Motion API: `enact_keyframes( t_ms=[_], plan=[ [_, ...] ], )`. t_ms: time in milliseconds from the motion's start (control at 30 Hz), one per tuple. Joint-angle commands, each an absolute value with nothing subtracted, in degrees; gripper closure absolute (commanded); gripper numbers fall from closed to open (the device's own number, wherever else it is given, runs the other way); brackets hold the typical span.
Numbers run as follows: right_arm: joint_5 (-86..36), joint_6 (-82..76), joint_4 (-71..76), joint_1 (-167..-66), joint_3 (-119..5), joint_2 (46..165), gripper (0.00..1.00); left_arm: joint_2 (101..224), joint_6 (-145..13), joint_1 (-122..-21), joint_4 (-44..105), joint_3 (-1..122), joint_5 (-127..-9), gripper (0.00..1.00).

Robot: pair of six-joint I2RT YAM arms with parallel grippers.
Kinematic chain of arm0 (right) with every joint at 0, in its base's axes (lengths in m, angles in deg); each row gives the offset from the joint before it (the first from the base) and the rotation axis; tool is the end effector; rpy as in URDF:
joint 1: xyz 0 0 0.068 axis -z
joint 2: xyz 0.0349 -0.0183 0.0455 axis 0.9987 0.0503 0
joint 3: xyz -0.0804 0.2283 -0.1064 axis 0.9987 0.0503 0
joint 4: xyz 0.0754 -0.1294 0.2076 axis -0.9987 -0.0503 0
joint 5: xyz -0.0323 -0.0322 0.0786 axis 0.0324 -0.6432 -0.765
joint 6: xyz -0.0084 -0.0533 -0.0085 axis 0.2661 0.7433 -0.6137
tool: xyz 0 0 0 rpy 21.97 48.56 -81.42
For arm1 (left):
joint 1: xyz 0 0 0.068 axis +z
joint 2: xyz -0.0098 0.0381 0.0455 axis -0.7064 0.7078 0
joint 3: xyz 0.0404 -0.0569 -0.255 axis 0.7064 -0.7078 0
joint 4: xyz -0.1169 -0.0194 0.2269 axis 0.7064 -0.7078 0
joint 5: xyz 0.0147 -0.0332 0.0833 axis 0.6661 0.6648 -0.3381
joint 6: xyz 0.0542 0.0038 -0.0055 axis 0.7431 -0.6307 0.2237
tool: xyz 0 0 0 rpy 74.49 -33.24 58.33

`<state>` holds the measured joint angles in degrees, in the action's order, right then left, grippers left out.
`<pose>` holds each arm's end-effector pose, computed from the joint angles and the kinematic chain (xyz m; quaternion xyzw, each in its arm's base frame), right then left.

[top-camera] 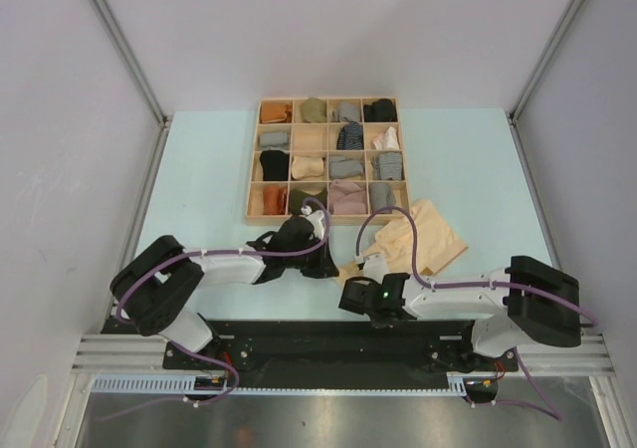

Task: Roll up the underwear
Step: Fold the underwear at the center of the board.

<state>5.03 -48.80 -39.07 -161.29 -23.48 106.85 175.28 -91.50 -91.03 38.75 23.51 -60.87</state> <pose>0.0739 0.2091 0.1514 -0.1689 0.9637 -0.0291 0.2048 0.1893 -0.2106 0.1400 0.1255 0.9009 -0.3549 0.2158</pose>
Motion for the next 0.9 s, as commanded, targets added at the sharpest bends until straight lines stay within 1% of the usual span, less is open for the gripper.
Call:
enact_keyframes(
  t_ms=[0,33,67,133,300,467,600,867],
  plan=[
    [8.46,-52.03,-43.94,-161.56,-22.50,110.06,0.84,175.38,-90.12,-90.65,38.72,25.46,-59.46,1.00],
    [8.37,-51.68,-43.76,-161.65,-22.59,110.33,0.87,175.12,-90.12,-90.47,38.55,25.46,-59.29,1.00],
    [8.19,-51.16,-43.24,-162.00,-22.85,110.24,0.94,174.68,-90.03,-90.30,38.37,25.20,-59.29,1.00],
    [7.40,-49.58,-42.80,-162.53,-24.52,109.98,1.00,172.84,-90.30,-89.42,37.76,24.15,-59.20,1.00],
    [3.81,-44.48,-38.58,-165.77,-30.05,108.66,1.00,163.89,-91.26,-86.96,34.43,19.58,-61.04,1.00],
    [0.12,-42.63,-36.91,-167.18,-35.85,110.50,1.00,157.11,-91.35,-85.99,29.24,15.71,-62.45,1.00],
    [-2.44,-41.49,-34.62,-168.15,-38.40,112.52,1.00,152.45,-91.97,-85.46,26.07,13.34,-63.94,1.00],
    [-6.31,-41.57,-28.65,-168.59,-40.78,112.97,1.00,139.70,-91.44,-80.02,15.62,11.84,-64.21,1.00]
  ],
)
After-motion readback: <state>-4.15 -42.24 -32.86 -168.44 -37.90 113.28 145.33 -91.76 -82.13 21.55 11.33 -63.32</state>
